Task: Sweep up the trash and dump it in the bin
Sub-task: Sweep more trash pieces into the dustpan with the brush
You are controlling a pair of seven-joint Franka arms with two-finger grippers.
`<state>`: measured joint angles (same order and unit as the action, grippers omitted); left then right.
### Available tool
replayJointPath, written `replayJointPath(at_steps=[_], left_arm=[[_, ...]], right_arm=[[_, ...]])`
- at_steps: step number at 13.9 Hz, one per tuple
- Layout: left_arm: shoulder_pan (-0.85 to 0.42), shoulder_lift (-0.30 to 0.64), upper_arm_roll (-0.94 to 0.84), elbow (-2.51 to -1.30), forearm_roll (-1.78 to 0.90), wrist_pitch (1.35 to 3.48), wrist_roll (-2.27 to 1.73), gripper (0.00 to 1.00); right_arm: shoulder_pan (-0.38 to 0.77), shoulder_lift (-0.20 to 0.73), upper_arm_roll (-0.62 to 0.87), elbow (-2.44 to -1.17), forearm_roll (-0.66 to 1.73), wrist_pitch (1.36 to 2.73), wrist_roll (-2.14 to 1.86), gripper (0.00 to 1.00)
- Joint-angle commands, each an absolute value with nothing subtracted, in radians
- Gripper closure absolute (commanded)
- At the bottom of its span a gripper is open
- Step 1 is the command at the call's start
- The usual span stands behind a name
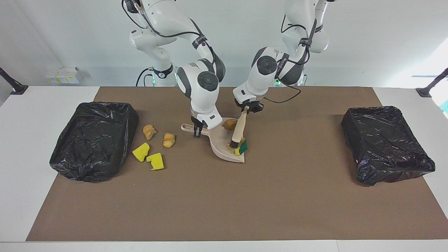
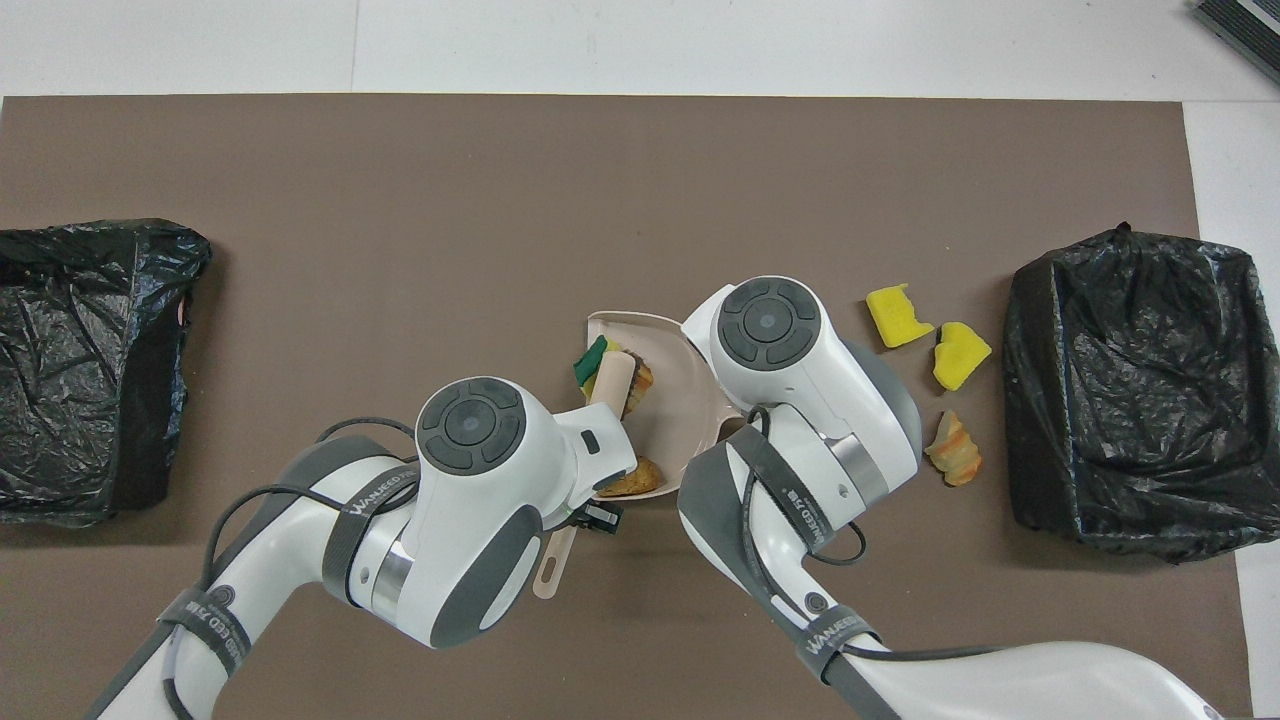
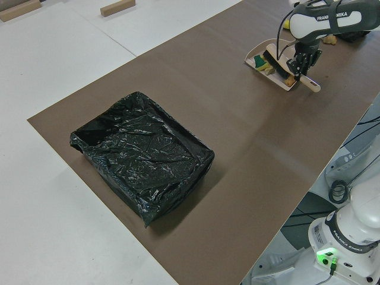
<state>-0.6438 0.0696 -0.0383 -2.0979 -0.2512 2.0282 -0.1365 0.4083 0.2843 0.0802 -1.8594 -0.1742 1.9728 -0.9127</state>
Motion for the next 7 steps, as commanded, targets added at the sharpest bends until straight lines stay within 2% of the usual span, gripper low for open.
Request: replayJointPath(at_steps=[1, 7], left_arm=[[-0.64, -0.007, -0.025, -2.072, -0.316, 1.913, -0.048, 1.0], [-0.64, -0.038, -0.012, -2.097, -0.351, 1.846, 0.023, 1.0]], right_arm=[[0.399, 0.27, 0.086, -1.876, -0.15, 1.977, -0.956, 1.0], [0.397, 0.27, 0.086, -1.875, -0.15, 1.976, -0.963, 1.0]])
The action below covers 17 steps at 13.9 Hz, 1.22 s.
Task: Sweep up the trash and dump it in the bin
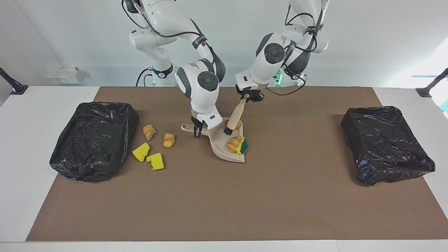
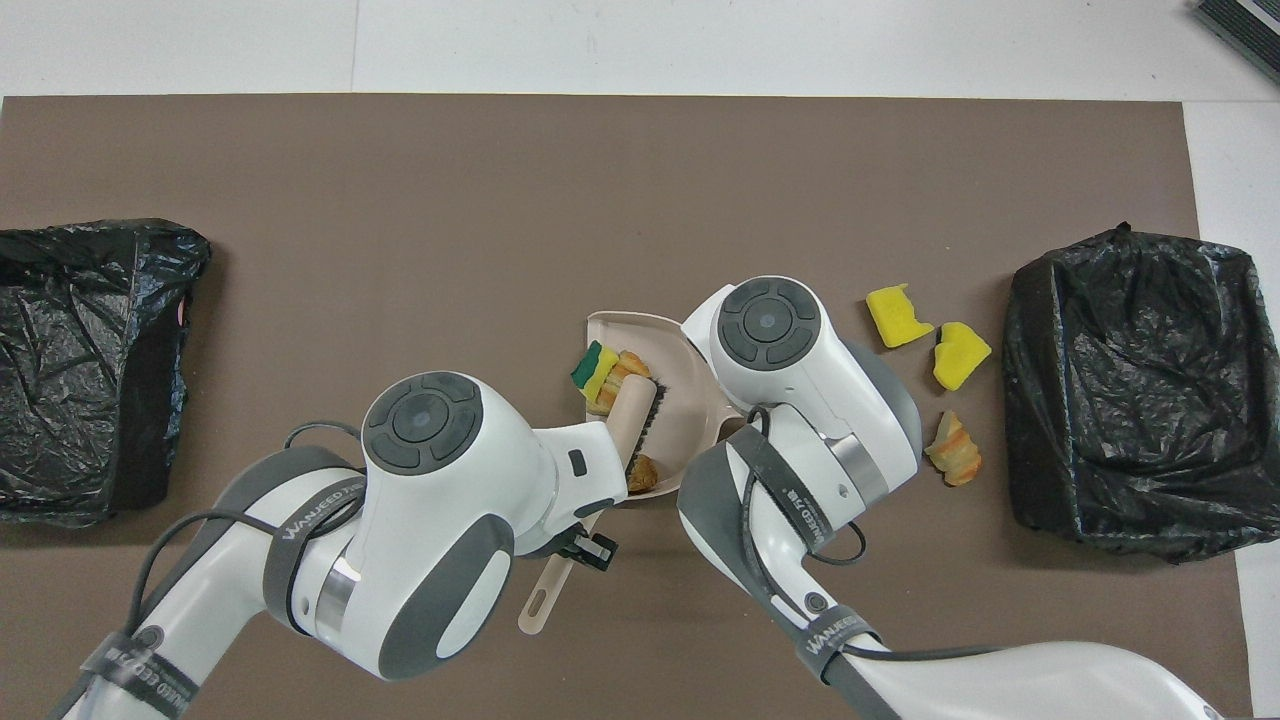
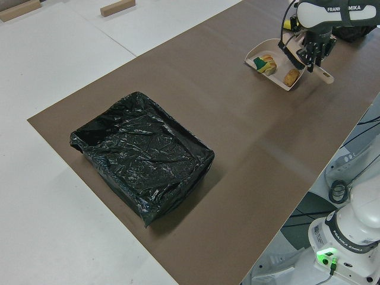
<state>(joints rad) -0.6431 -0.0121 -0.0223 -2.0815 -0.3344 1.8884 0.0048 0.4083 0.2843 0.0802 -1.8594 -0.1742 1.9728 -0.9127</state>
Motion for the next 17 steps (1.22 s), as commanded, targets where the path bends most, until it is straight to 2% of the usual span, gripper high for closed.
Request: replayJointPath(at_steps=[1, 4, 6, 9, 11, 13, 17], left_arm=[[-0.635, -0.035, -0.011, -2.091, -0.351, 1.838, 0.015, 1.0], [-0.591, -0.049, -0.002, -2.079, -0.289, 1.795, -0.09, 1.0], [-0.552, -0.101, -0.005, -2.042, -0.203, 1.697, -0.203, 1.0], [-0.563, -0.141, -0.011, -2.049, -0.16, 1.643, -0.516, 1.0], [-0.574, -0.182, -0.02, -2.107, -0.16, 1.647, -0.544, 1.0], [-0.636, -0.253, -0.026, -2.219, -0.16, 1.707, -0.575, 1.0], [-0.744, -0.239, -0.028, -2.364, -0.161, 1.961, -0.676, 1.0]], right_arm=[[0.387, 0.268, 0.086, -1.871, -0.15, 1.971, -0.968, 1.0], [0.35, 0.258, 0.086, -1.862, -0.094, 1.96, -1.015, 1.0], [0.319, 0.247, 0.086, -1.861, -0.034, 1.96, -1.092, 1.0], [0.25, 0.233, 0.086, -1.858, 0.032, 1.962, -1.225, 1.0], [0.215, 0.224, 0.086, -1.856, 0.064, 1.962, -1.279, 1.0], [0.225, 0.221, 0.086, -1.867, 0.064, 1.974, -1.281, 1.0], [0.235, 0.207, 0.084, -1.92, 0.061, 2.031, -1.272, 1.0]])
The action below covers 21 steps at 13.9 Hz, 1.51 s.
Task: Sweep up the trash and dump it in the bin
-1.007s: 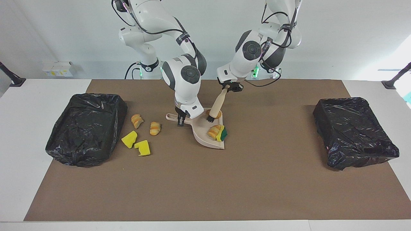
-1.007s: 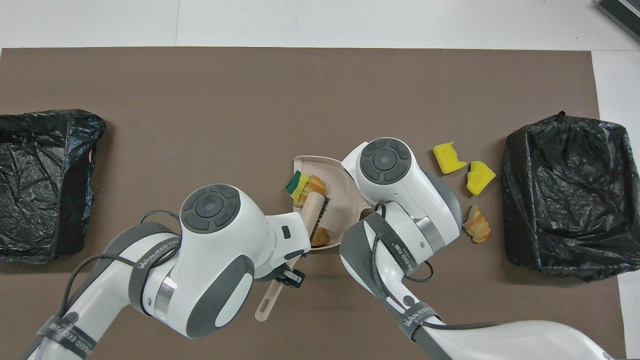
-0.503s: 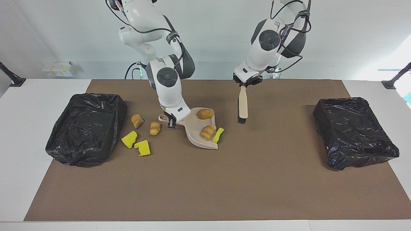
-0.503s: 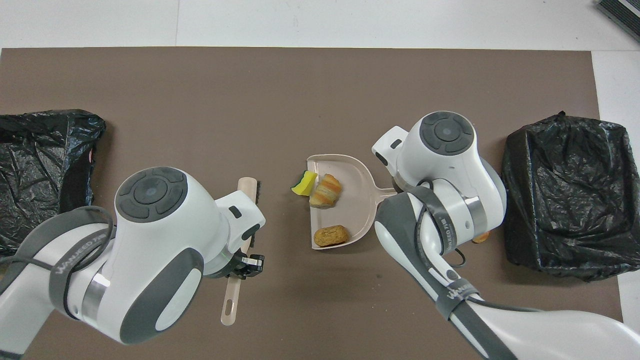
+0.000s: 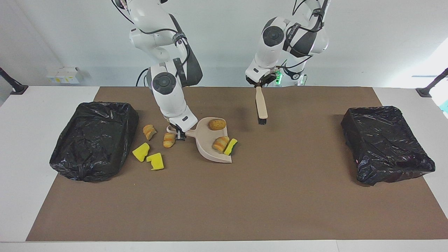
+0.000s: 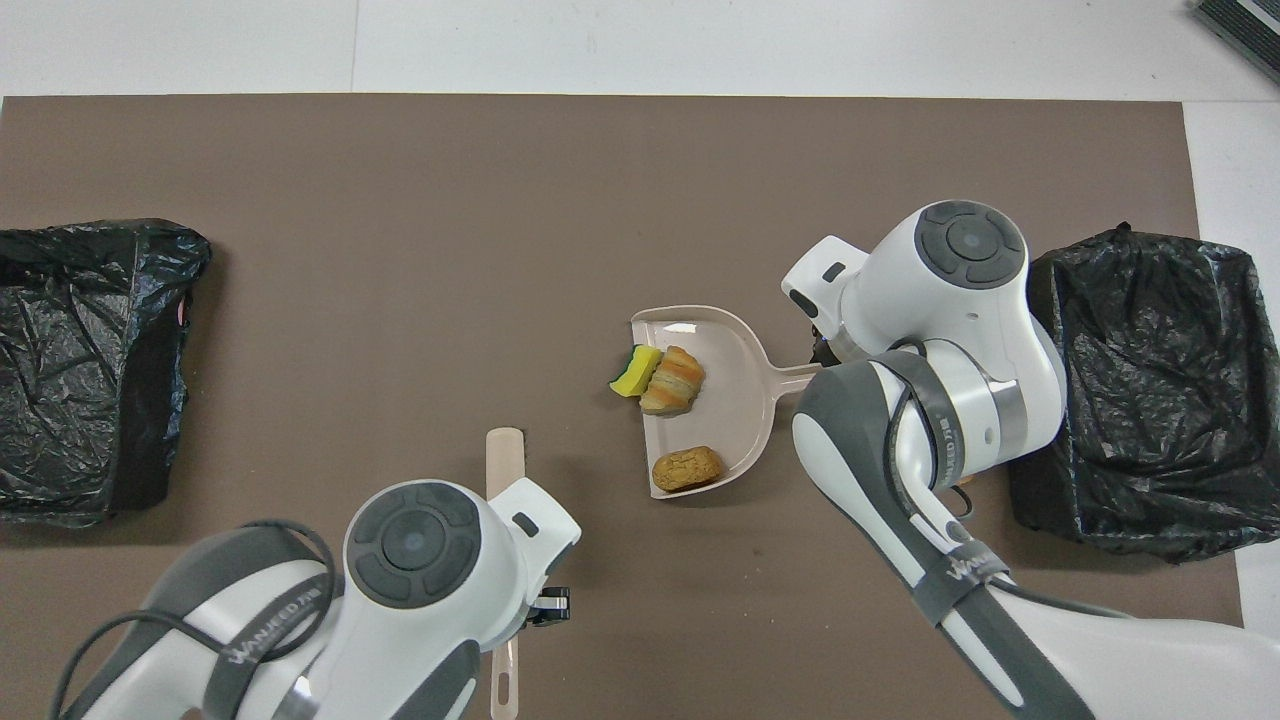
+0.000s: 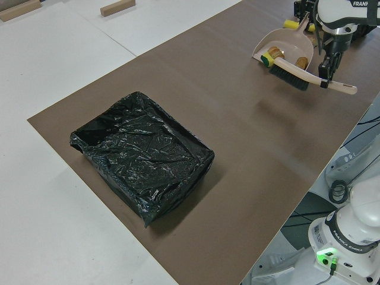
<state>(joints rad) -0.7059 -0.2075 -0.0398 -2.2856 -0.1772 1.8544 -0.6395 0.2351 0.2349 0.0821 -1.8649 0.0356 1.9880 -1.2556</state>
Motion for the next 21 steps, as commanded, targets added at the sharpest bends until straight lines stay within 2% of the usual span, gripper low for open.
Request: replayJointPath(at_steps=[1, 4, 6, 9, 10, 14, 17, 21], left_arm=[[-0.739, -0.204, -0.026, -2.365, -0.161, 2.032, -0.657, 1.0], [-0.712, -0.033, -0.026, -2.292, -0.163, 2.19, -0.553, 1.0], [-0.67, 0.0, -0.026, -2.252, -0.161, 2.186, -0.482, 1.0], [-0.658, 0.005, -0.026, -2.252, -0.161, 2.194, -0.417, 1.0], [-0.66, 0.006, -0.026, -2.25, -0.161, 2.203, -0.408, 1.0], [-0.684, 0.009, -0.029, -2.235, -0.166, 2.207, -0.36, 1.0], [-0.759, 0.002, -0.032, -2.224, -0.167, 2.183, -0.371, 1.0], [-0.752, -0.021, -0.025, -2.151, -0.167, 1.998, -0.377, 1.0]], right_arm=[[0.256, 0.206, 0.084, -1.946, 0.054, 2.066, -1.264, 1.0], [0.285, 0.212, 0.083, -1.968, 0.031, 2.115, -1.221, 1.0], [0.307, 0.221, 0.083, -1.989, 0.002, 2.166, -1.194, 1.0], [0.307, 0.225, 0.083, -1.994, -0.02, 2.169, -1.184, 1.0], [0.307, 0.225, 0.083, -1.994, -0.023, 2.166, -1.184, 0.83], [0.307, 0.224, 0.083, -1.993, -0.023, 2.155, -1.184, 0.83], [0.322, 0.221, 0.083, -1.993, -0.041, 2.155, -1.174, 0.79], [0.324, 0.221, 0.083, -1.994, -0.046, 2.155, -1.167, 0.77]])
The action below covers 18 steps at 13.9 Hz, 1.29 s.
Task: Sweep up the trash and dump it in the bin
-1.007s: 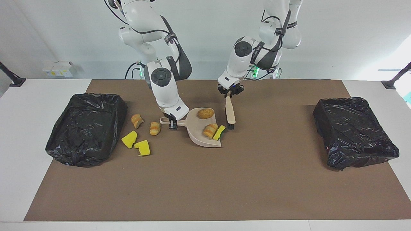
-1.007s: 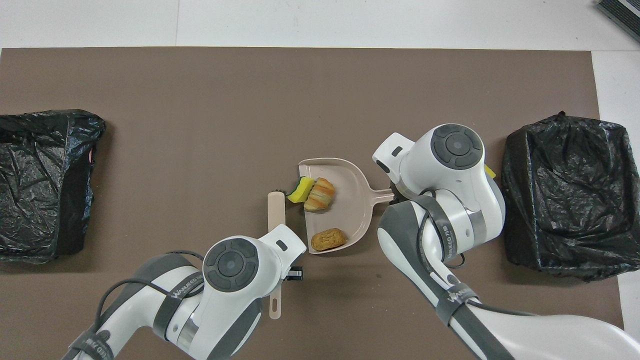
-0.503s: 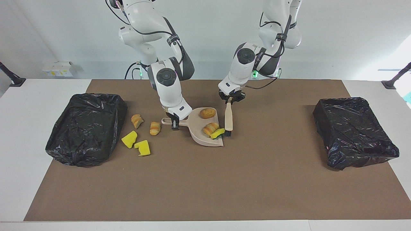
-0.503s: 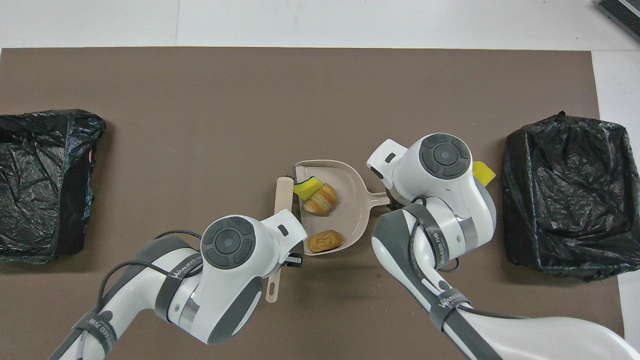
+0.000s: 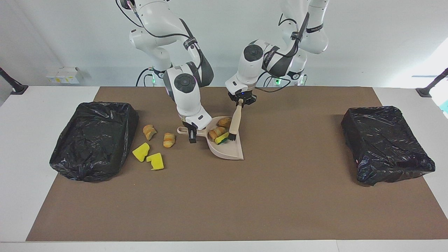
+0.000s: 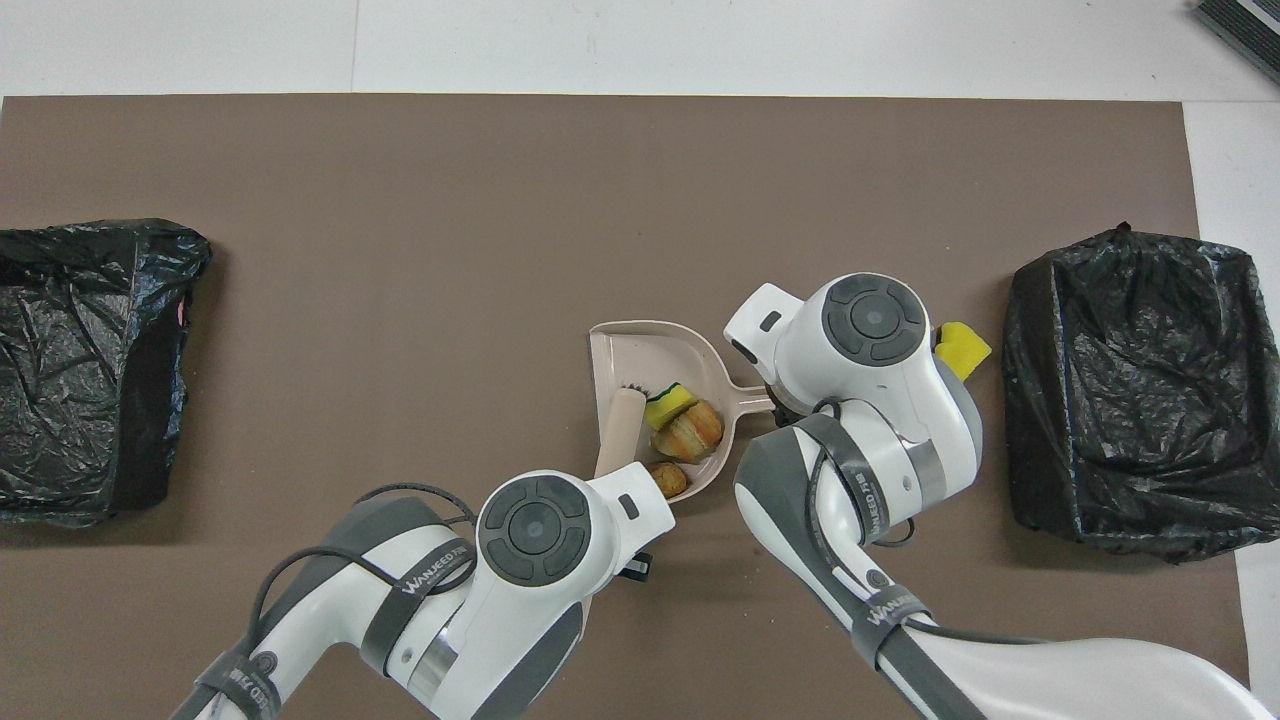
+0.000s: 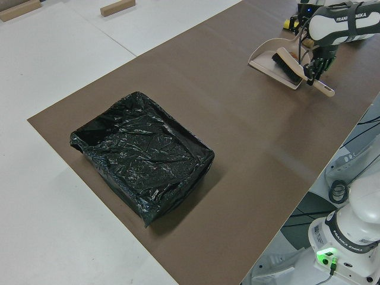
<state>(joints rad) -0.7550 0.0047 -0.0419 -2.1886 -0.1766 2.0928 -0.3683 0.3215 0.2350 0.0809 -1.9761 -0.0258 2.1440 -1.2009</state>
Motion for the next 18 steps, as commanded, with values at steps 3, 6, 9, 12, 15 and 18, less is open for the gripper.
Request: replayJointPath(at_steps=[3, 6, 9, 12, 15, 18], left_arm=[[-0.742, -0.06, -0.02, -2.122, -0.167, 1.864, -0.426, 1.0], [-0.749, -0.106, -0.026, -2.118, -0.169, 1.8, -0.469, 1.0], [-0.77, -0.173, -0.037, -2.138, -0.175, 1.714, -0.565, 1.0], [-0.822, -0.206, -0.041, -2.183, -0.175, 1.721, -0.783, 1.0], [-0.86, -0.207, -0.04, -2.276, -0.176, 1.825, -0.821, 1.0], [-0.873, -0.207, -0.04, -2.31, -0.176, 1.881, -0.818, 1.0]], right_arm=[[0.324, 0.221, 0.083, -1.994, -0.061, 2.155, -1.174, 0.72], [0.324, 0.219, 0.083, -1.996, -0.061, 2.155, -1.169, 0.7], [0.324, 0.219, 0.083, -1.999, -0.061, 2.154, -1.176, 0.0], [0.321, 0.218, 0.083, -1.999, -0.067, 2.152, -1.184, 0.0], [0.308, 0.219, 0.083, -2.0, -0.067, 2.151, -1.183, 0.0], [0.301, 0.221, 0.083, -2.0, -0.067, 2.151, -1.177, 0.0]])
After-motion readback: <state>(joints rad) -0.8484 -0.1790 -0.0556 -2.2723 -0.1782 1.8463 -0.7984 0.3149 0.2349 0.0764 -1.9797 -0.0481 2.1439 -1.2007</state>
